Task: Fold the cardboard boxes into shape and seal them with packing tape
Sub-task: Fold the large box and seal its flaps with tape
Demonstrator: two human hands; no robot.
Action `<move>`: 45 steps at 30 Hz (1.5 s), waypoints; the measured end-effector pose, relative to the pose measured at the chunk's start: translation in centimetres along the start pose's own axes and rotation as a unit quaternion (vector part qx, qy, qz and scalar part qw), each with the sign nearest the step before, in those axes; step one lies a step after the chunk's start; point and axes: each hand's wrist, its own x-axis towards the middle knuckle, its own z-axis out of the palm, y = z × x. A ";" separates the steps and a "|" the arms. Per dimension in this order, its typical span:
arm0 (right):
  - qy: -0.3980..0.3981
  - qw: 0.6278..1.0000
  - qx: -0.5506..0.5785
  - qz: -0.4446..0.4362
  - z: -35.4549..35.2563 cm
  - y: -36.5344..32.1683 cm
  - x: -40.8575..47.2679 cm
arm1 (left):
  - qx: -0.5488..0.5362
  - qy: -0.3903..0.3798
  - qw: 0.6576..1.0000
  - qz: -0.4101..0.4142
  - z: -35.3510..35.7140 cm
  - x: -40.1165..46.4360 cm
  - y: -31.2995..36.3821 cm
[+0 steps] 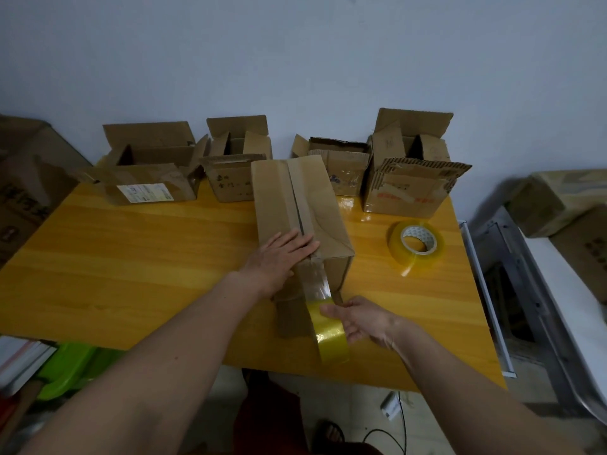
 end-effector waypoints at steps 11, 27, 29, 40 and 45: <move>0.020 0.997 0.070 -0.011 0.9 1.4 1.2 | -0.159 0.279 0.892 -0.320 0.8 -3.8 4.3; 0.190 0.976 0.099 -0.039 -1.9 3.0 3.0 | -0.705 0.131 0.520 -0.464 3.8 -0.9 8.8; 0.289 0.957 0.012 -0.007 -4.0 4.8 3.3 | -0.717 0.132 0.504 -0.463 4.3 -0.8 8.6; 0.348 0.908 -0.228 0.057 -6.4 11.1 6.9 | -0.768 0.115 0.439 -0.451 5.1 -0.6 8.3; 0.360 0.930 -0.077 -0.010 -5.0 8.8 5.1 | -0.786 0.098 0.430 -0.433 4.9 -0.9 8.2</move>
